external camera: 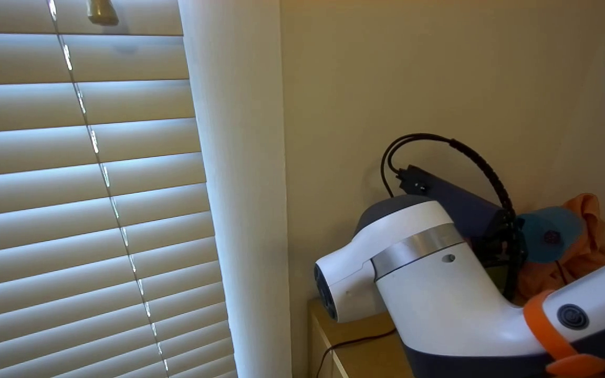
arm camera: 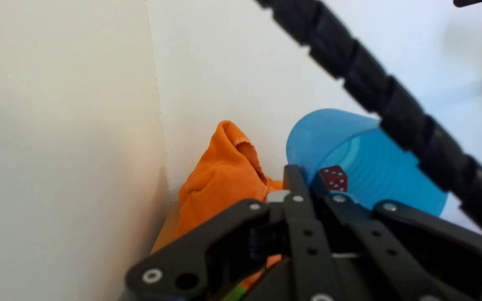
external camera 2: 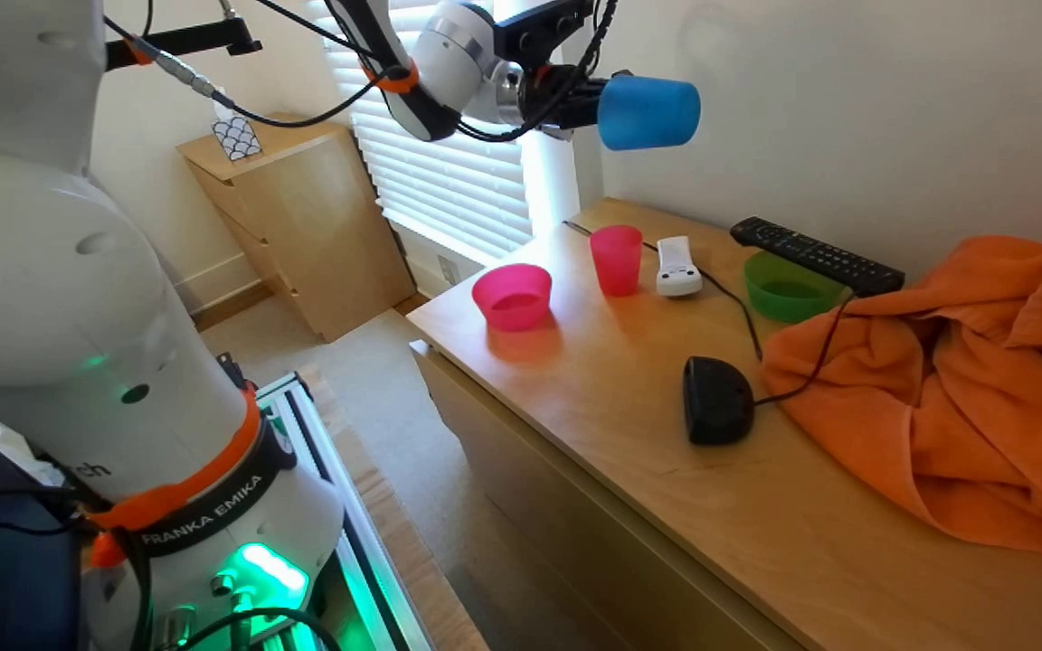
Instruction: Shift the small item from the blue cup to the pink cup
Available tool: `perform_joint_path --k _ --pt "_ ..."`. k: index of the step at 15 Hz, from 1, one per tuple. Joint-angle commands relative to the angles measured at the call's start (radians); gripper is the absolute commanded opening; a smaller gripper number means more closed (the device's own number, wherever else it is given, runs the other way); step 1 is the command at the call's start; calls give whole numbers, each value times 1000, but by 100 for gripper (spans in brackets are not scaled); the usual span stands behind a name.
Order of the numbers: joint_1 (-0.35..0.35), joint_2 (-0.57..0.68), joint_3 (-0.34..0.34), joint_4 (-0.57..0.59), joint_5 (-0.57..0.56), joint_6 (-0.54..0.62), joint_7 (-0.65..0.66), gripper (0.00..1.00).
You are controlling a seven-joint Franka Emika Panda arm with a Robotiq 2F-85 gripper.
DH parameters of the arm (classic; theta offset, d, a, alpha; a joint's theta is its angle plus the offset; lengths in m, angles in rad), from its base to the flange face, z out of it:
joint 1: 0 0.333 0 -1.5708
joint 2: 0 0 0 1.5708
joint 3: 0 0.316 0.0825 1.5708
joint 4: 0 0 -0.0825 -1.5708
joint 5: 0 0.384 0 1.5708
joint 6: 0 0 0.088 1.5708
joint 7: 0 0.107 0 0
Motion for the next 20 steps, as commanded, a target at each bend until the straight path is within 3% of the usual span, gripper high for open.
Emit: perform_joint_path --k 1,20 --pt "-3 8 10 -19 -31 -34 -16 1" --pt "16 70 -2 -16 -177 -85 -77 1"
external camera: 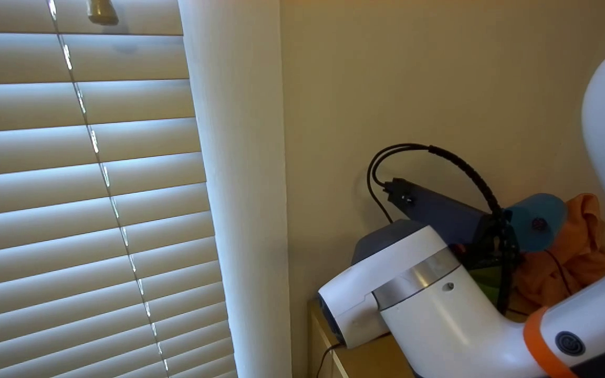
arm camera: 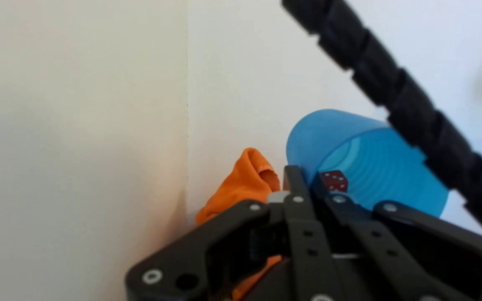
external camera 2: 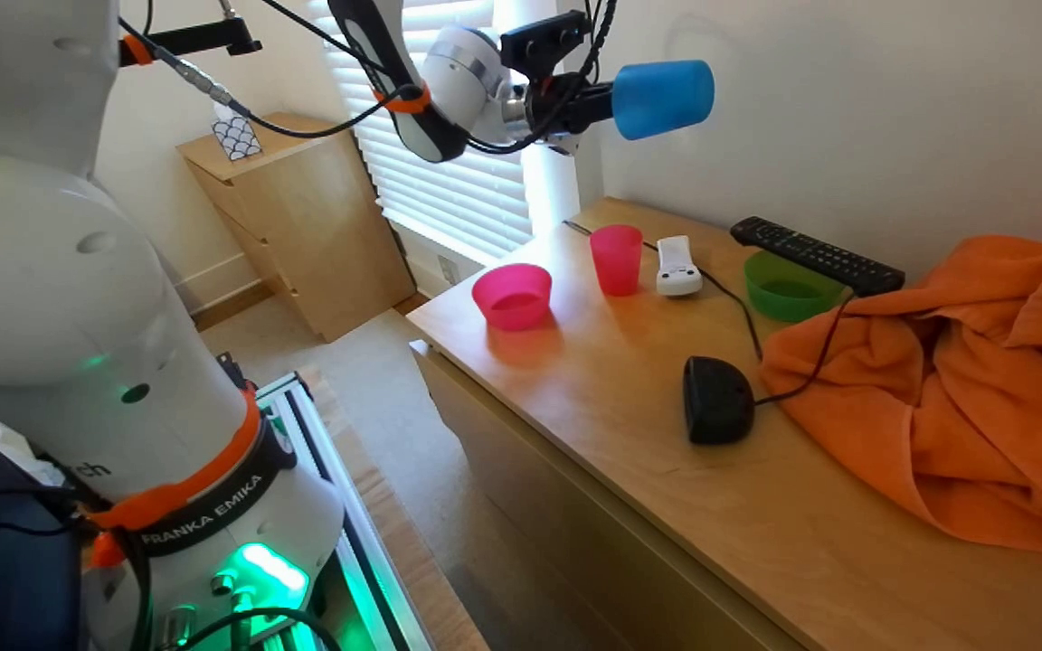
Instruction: Shift the small item from the blue cup to the pink cup
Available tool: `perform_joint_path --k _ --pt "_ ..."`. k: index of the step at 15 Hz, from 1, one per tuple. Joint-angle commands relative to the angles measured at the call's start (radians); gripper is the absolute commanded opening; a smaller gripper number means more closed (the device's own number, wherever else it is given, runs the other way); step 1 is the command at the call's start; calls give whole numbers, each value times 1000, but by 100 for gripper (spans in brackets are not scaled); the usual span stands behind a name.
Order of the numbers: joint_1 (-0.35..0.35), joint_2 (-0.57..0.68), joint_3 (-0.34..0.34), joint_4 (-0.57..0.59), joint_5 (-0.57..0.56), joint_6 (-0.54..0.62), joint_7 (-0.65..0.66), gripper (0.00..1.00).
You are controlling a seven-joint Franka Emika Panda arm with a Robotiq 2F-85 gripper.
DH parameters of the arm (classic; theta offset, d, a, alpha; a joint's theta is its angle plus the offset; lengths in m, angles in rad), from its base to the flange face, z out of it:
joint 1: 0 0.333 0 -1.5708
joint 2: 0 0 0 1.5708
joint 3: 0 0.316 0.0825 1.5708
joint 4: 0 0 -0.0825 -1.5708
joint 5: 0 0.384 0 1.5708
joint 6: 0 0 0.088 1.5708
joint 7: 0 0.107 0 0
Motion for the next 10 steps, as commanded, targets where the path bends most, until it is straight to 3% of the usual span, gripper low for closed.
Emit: perform_joint_path --k 1,8,10 --pt "15 22 -3 -9 -52 -51 -10 1" --pt "33 33 6 -1 -78 -98 -17 1" --pt "20 25 14 20 -39 -88 15 1"
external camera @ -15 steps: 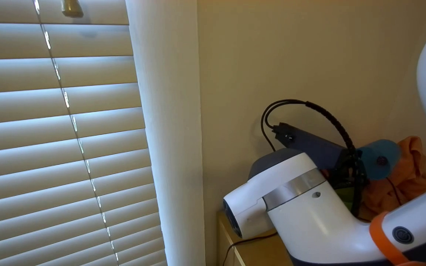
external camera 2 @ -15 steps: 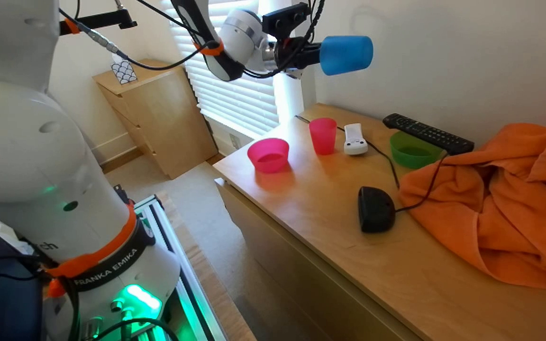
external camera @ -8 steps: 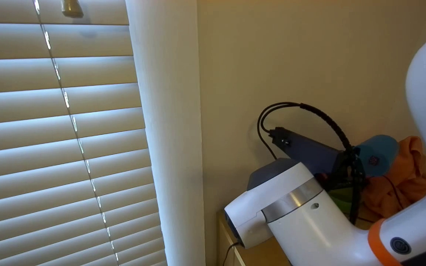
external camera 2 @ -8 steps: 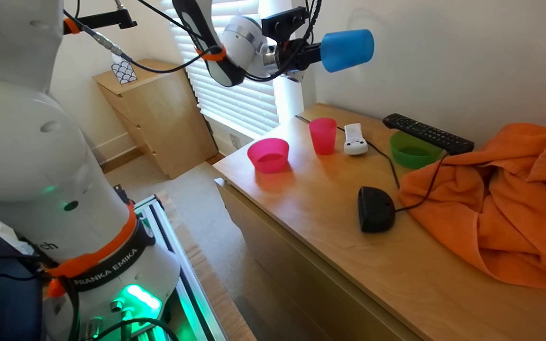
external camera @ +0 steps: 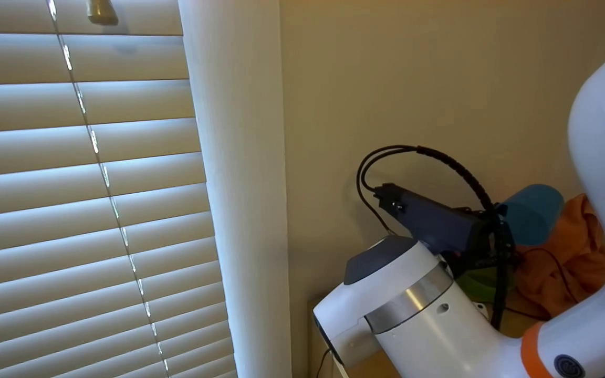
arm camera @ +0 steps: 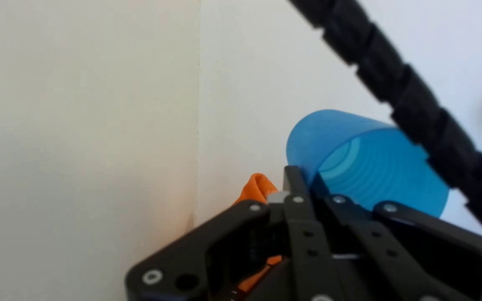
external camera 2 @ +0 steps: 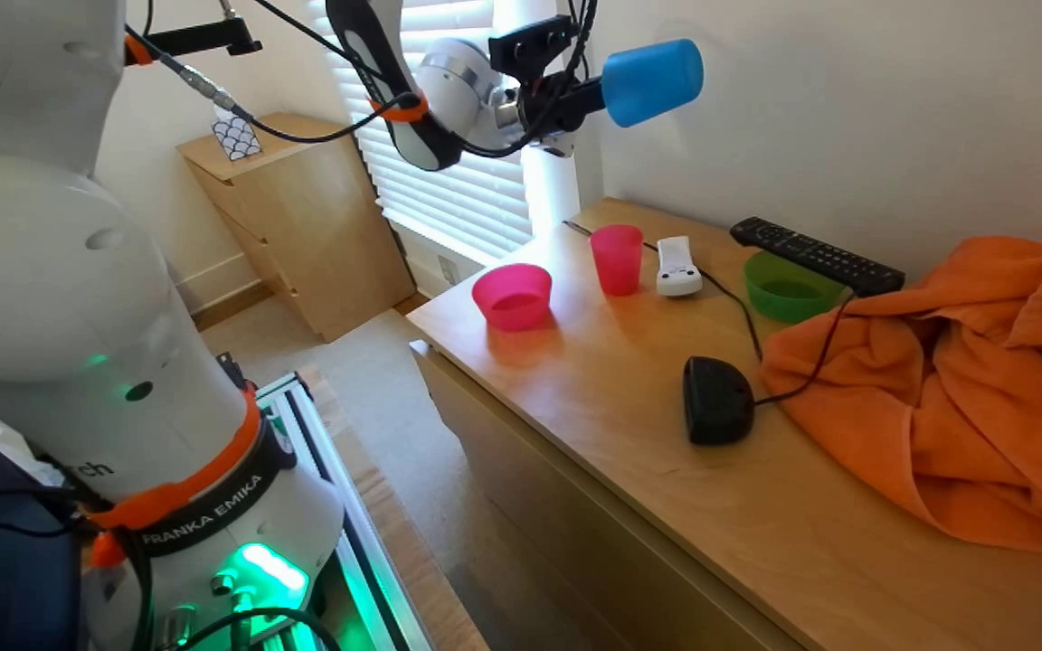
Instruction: Shift the small item from the blue cup to the pink cup
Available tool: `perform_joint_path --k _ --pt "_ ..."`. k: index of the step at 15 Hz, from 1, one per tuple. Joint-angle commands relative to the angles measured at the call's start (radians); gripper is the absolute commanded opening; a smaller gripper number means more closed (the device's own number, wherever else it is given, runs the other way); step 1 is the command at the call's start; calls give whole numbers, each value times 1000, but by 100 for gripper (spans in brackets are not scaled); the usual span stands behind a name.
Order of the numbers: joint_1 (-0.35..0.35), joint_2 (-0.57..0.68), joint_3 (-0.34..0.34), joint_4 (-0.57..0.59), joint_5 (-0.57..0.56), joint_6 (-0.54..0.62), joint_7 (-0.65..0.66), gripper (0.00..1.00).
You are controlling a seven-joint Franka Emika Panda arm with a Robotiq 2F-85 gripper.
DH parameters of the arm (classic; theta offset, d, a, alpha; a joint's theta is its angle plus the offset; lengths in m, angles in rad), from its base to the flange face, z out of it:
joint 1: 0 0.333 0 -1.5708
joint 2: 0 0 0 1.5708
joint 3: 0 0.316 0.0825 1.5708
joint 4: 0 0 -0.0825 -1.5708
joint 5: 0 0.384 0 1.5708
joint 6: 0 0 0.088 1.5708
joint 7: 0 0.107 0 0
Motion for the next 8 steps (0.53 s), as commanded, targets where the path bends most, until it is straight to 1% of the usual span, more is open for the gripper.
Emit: perform_joint_path --k 1,2,3,6,8 --pt "-23 -8 17 37 47 -4 47 1" --pt "-49 -38 29 51 99 31 57 1" --pt "-64 -60 29 54 123 43 51 1" --pt "-127 -200 37 2 213 124 27 1" --pt "-156 -289 42 -25 300 168 18 1"
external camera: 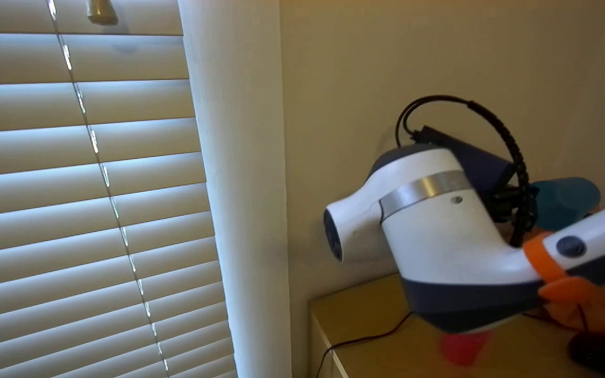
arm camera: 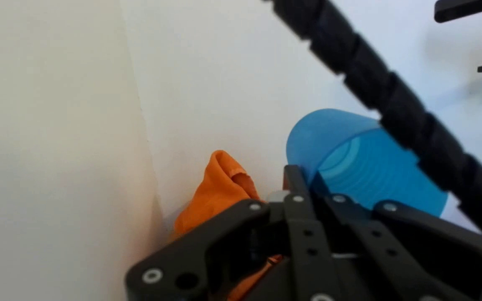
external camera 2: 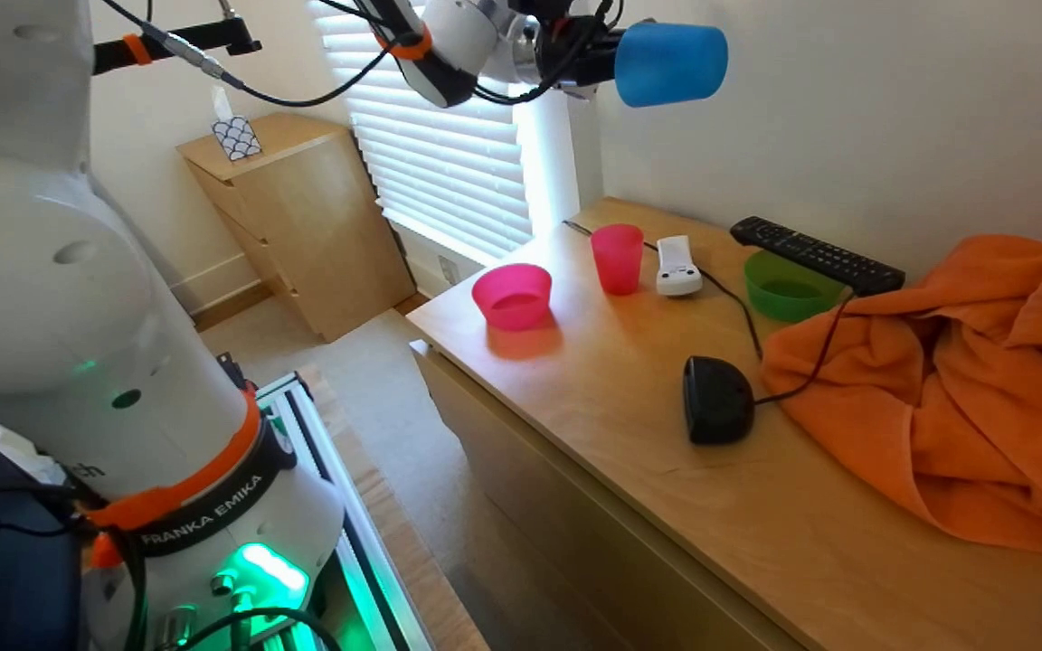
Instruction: Shift the small item from the blue cup to the pink cup
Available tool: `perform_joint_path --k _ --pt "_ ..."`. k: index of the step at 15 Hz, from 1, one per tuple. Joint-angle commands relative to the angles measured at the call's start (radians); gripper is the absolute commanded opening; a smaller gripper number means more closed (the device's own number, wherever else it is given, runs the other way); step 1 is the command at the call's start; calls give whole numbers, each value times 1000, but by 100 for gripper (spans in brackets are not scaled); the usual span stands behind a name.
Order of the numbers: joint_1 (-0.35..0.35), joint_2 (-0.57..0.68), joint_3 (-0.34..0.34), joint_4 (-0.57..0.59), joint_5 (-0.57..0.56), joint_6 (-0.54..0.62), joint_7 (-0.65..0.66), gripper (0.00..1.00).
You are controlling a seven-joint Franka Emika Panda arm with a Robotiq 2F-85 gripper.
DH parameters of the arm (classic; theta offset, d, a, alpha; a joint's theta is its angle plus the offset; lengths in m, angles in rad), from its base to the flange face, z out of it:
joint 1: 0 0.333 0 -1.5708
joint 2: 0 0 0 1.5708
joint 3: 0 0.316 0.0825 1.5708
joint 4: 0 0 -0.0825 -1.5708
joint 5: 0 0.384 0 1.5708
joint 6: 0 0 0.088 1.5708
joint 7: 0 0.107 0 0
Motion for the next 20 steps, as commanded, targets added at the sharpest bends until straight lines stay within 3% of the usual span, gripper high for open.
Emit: perform_joint_path --k 1,6,15,16,17,20 --pt "-61 -206 28 -98 168 98 -24 1" --pt "-74 -439 13 -192 460 180 -55 1" --pt "-60 -742 -126 -419 889 424 -46 1" --pt "-64 -733 -137 -412 924 440 -17 1" --pt "-57 -682 -116 -362 858 386 -34 4" --pt "-52 -709 -135 -367 908 466 -22 1"
